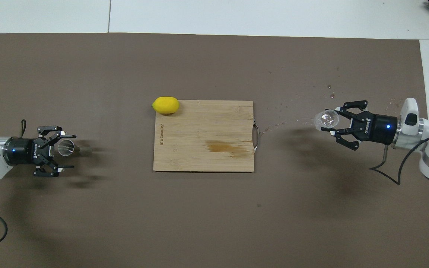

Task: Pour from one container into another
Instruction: 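Close the left gripper on the metal cup while the right gripper grasps the glass, then lift the metal cup with the left gripper toward the cutting board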

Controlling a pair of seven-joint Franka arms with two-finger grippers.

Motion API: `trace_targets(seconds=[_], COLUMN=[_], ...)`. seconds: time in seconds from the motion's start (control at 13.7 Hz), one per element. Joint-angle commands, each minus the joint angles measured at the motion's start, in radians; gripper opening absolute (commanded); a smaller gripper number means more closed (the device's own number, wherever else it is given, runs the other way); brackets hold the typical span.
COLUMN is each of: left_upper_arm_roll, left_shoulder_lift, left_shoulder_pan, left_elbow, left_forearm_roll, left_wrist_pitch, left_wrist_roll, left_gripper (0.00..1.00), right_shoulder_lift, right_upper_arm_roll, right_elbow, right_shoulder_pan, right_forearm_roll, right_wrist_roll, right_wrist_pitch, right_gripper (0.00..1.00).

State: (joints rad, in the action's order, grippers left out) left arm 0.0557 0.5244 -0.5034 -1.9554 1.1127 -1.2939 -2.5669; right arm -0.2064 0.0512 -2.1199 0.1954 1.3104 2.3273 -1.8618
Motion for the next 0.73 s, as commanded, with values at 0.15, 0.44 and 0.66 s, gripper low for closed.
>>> trace_targets(seconds=[0.15, 0.44, 0.66], left_upper_arm_roll=[-0.005, -0.005, -0.005], left_shoulder_lift=[0.005, 0.005, 0.005], left_shoulder_pan=[0.003, 0.003, 0.003], left_elbow=[-0.002, -0.004, -0.004], left_forearm_roll=[0.018, 0.018, 0.018], left_wrist_pitch=[0.016, 0.01, 0.007], left_wrist_roll=[-0.021, -0.021, -0.021], left_gripper=[0.69, 0.51, 0.37], right_shoulder_lift=[0.041, 0.051, 0.051], right_upper_arm_roll=[-0.001, -0.001, -0.001], right_elbow=[-0.015, -0.02, -0.018], right_shoulder_pan=[-0.043, -0.071, -0.071], right_forearm_roll=[-0.016, -0.023, -0.025], right_wrist_roll=[-0.028, -0.039, -0.089], right_wrist_pitch=[0.001, -0.002, -0.002], right_gripper=[0.0, 0.0, 0.0])
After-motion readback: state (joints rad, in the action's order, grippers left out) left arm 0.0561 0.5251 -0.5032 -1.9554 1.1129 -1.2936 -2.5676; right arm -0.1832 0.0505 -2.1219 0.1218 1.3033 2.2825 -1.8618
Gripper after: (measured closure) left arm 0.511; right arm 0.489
